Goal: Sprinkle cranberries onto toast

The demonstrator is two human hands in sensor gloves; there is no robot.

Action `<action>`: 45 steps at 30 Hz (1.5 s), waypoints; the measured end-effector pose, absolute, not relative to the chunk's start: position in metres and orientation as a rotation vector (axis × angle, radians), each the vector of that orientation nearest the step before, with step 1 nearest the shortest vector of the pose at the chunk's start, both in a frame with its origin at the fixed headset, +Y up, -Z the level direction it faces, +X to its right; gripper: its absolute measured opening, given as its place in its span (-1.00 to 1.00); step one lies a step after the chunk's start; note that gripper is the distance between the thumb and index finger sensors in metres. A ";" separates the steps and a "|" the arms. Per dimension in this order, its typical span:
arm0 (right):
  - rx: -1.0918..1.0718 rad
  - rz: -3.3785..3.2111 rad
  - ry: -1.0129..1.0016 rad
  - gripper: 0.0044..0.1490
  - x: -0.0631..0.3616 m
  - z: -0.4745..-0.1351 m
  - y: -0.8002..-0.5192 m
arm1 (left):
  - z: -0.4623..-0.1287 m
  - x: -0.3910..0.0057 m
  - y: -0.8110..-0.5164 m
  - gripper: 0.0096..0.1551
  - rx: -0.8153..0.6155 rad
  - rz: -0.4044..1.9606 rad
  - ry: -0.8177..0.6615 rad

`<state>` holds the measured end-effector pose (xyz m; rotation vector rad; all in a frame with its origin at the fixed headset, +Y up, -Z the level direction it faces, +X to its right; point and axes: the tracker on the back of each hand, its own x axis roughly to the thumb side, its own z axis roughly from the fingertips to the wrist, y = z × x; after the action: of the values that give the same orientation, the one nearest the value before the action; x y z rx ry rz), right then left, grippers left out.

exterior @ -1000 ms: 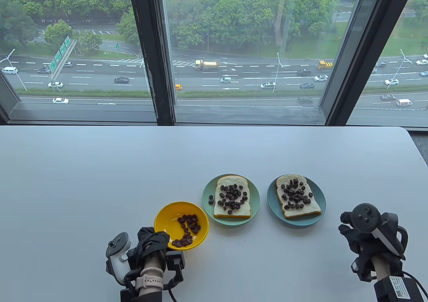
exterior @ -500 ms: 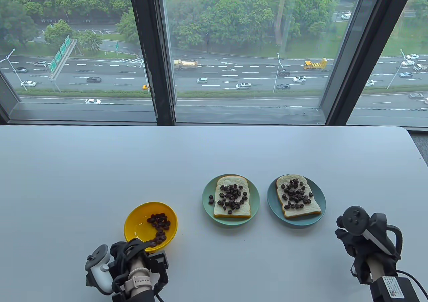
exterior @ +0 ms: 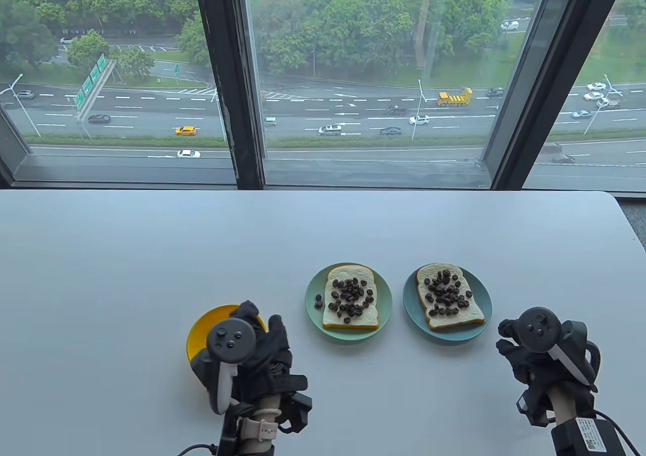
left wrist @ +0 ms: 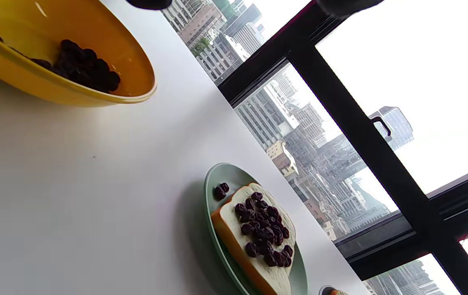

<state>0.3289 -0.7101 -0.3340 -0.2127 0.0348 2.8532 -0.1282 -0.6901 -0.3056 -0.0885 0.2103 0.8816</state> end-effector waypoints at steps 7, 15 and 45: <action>-0.102 2.790 -0.014 -0.37 0.298 -0.327 -0.705 | -0.329 -0.033 -0.725 -0.28 -0.291 1.038 0.108; -0.064 2.761 0.037 -0.37 0.282 -0.333 -0.713 | -0.330 -0.004 -0.748 -0.29 -0.344 1.081 0.101; 0.009 3.234 -0.028 0.13 0.267 -0.334 -0.729 | -0.333 -0.033 -0.740 -0.01 -0.198 0.439 0.078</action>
<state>0.2674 -0.7290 -0.3340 0.0093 -0.0279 3.2342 -0.0333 -0.7401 -0.3330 -0.1979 0.0782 0.4389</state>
